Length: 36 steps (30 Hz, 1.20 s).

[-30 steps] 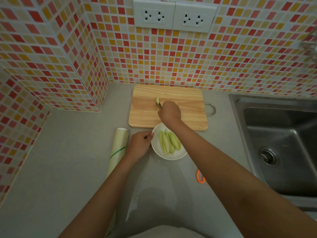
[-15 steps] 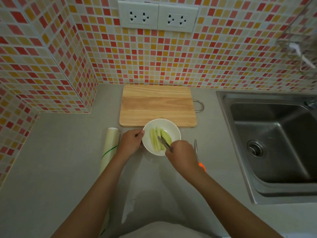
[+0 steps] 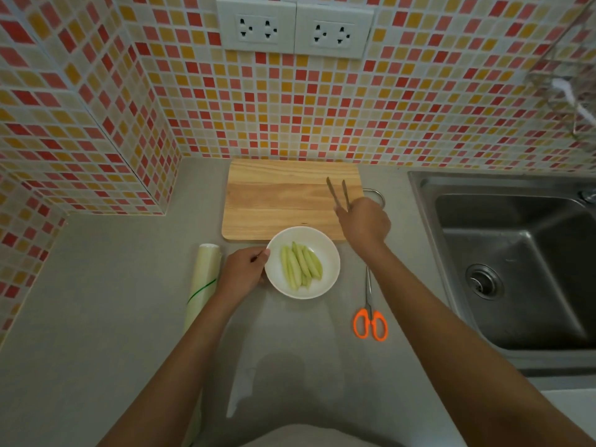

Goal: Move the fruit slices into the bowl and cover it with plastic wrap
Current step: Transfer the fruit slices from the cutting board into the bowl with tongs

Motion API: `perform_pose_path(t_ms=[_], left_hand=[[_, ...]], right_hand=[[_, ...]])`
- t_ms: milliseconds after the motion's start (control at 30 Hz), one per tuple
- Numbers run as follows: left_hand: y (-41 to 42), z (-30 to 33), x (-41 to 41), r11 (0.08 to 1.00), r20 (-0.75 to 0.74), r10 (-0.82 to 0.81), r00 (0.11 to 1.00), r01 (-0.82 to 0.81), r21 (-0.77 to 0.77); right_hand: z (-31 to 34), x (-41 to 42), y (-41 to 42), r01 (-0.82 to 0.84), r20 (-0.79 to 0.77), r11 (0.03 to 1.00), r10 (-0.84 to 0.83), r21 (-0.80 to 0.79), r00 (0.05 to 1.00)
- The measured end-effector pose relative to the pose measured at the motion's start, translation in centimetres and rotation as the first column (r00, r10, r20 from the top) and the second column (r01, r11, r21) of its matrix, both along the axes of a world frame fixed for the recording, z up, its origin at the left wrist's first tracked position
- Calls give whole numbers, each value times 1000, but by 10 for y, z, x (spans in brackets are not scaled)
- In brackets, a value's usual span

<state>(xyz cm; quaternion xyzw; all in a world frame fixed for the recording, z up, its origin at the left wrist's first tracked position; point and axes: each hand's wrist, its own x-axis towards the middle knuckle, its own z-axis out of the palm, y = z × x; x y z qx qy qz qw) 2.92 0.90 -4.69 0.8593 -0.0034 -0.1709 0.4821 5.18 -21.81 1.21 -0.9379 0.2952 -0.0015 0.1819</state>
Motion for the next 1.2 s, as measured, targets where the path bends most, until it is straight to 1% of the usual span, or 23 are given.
perform_pose_path(t_ms=[133, 300, 467, 600, 733, 800, 867, 900, 967, 1000, 1067, 1200], left_hand=[[1, -2, 0, 1000, 13, -11, 1000, 11, 3], [3, -6, 1, 1000, 20, -10, 1000, 11, -21], [2, -7, 2, 1000, 20, -20, 1000, 20, -19], [2, -6, 1, 1000, 15, -6, 1000, 7, -31], [3, -4, -2, 999, 24, -1, 1000, 2, -35], [5, -3, -4, 999, 29, 2, 1000, -1, -48], [6, -2, -7, 997, 29, 0, 1000, 3, -79], [6, -1, -9, 996, 30, -2, 1000, 5, -92], [5, 0, -12, 996, 39, -6, 999, 10, -90], [4, 0, -13, 997, 41, -6, 999, 9, -79], [3, 3, -16, 998, 42, -13, 999, 16, -57], [3, 7, -26, 998, 46, -35, 998, 37, -45]], right_hand=[[-26, 30, -9, 18, -74, 999, -21, -46, 997], [-42, 39, -10, -4, -111, 997, -4, -78, 994], [-45, 42, -14, -19, -131, 998, 12, -54, 991], [-43, 35, -18, -7, -93, 1000, 6, -11, 996], [-36, 8, -17, 14, 20, 996, -16, 85, 1000], [-33, -18, -13, -11, 60, 993, 4, 114, 998], [-32, -48, -5, -60, 62, 987, 52, 146, 997], [-31, -62, 0, -87, 55, 975, 77, 206, 996], [-32, -80, 9, -142, 41, 918, 137, 370, 990], [-32, -86, 14, -161, 40, 893, 159, 420, 987], [-31, -93, 19, -162, 61, 876, 151, 454, 987], [-26, -106, 24, -111, 65, 867, 91, 486, 994]])
